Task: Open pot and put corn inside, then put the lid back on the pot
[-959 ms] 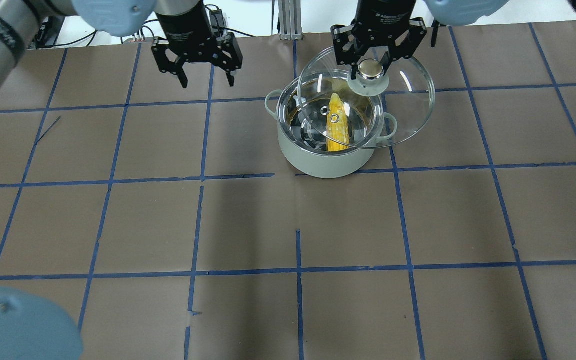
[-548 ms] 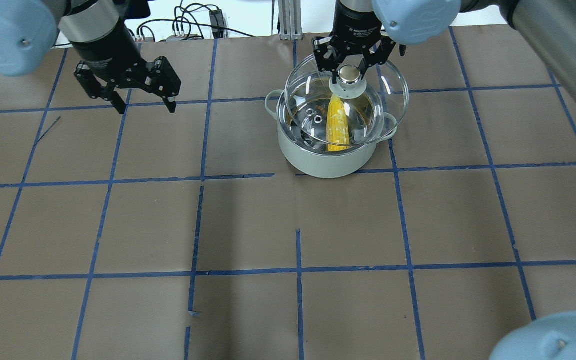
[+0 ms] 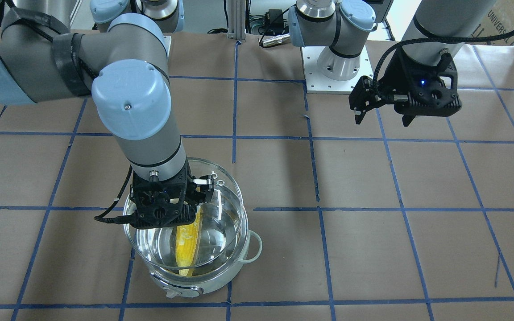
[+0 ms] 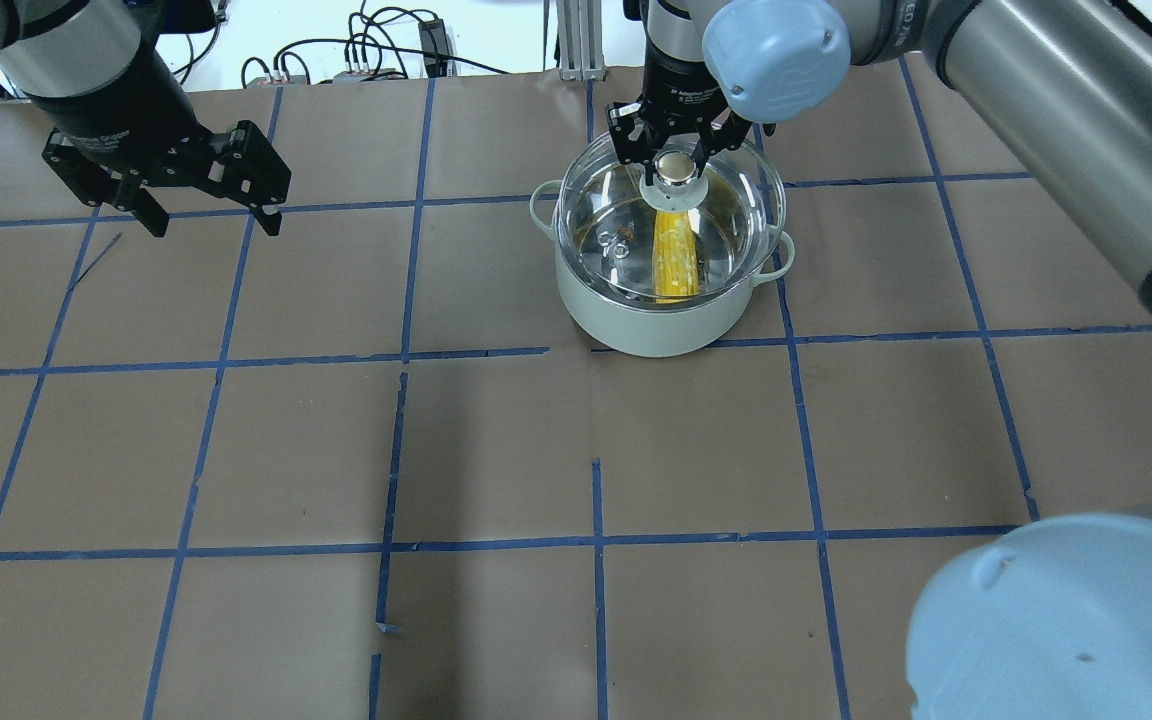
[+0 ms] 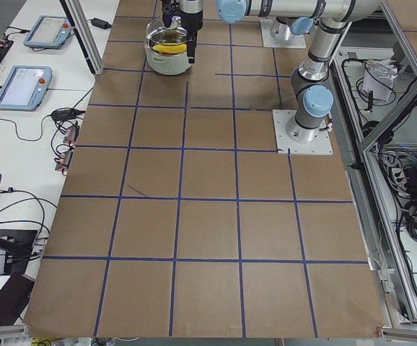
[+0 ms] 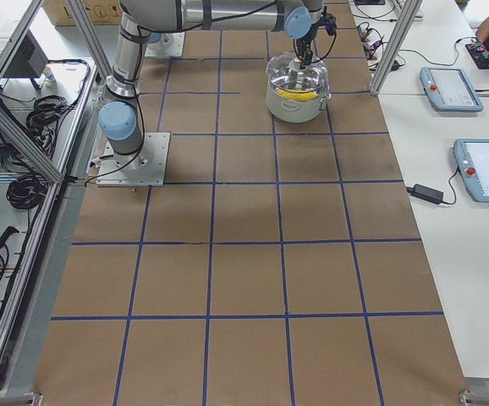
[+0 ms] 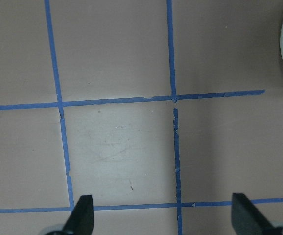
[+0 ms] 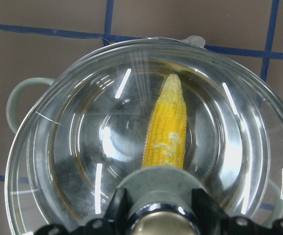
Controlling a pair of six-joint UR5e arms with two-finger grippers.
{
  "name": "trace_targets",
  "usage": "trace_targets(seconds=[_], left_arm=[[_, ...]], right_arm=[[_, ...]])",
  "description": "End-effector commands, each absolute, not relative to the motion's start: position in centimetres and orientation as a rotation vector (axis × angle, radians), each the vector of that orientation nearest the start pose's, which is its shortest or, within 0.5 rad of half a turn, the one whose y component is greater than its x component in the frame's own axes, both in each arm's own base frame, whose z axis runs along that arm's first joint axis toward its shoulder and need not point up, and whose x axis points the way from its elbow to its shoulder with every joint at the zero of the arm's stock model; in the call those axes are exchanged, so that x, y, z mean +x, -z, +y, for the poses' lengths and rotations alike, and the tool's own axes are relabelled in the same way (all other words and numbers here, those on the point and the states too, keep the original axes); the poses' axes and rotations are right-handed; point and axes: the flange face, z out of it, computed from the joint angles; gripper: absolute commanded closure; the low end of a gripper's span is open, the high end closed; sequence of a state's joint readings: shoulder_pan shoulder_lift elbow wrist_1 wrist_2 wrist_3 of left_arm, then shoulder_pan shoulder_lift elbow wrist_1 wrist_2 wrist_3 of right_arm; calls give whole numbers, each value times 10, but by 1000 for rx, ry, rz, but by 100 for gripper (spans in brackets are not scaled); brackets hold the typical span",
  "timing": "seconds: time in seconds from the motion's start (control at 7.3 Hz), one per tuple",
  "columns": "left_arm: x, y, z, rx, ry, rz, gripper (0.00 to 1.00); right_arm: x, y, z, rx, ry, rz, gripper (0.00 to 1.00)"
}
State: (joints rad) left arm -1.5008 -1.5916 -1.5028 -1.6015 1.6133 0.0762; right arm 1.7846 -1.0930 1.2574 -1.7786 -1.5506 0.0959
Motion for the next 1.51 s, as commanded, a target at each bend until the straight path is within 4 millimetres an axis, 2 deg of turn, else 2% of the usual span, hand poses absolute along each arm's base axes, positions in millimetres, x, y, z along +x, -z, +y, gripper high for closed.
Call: trace_targets(seconds=[0.0,0.27,1.37], left_arm=[[-94,-524,-517,-29,19,3110,0],[-94,-524,-511,-50,35,3153,0],[-93,-517,-515,-41,9,3139,0]], right_arm=[[280,-366,-648,-184,56,3107,74],[280,-366,-648,-187,56,3107,74],[286,-357,-649,-201,39,3106,74]])
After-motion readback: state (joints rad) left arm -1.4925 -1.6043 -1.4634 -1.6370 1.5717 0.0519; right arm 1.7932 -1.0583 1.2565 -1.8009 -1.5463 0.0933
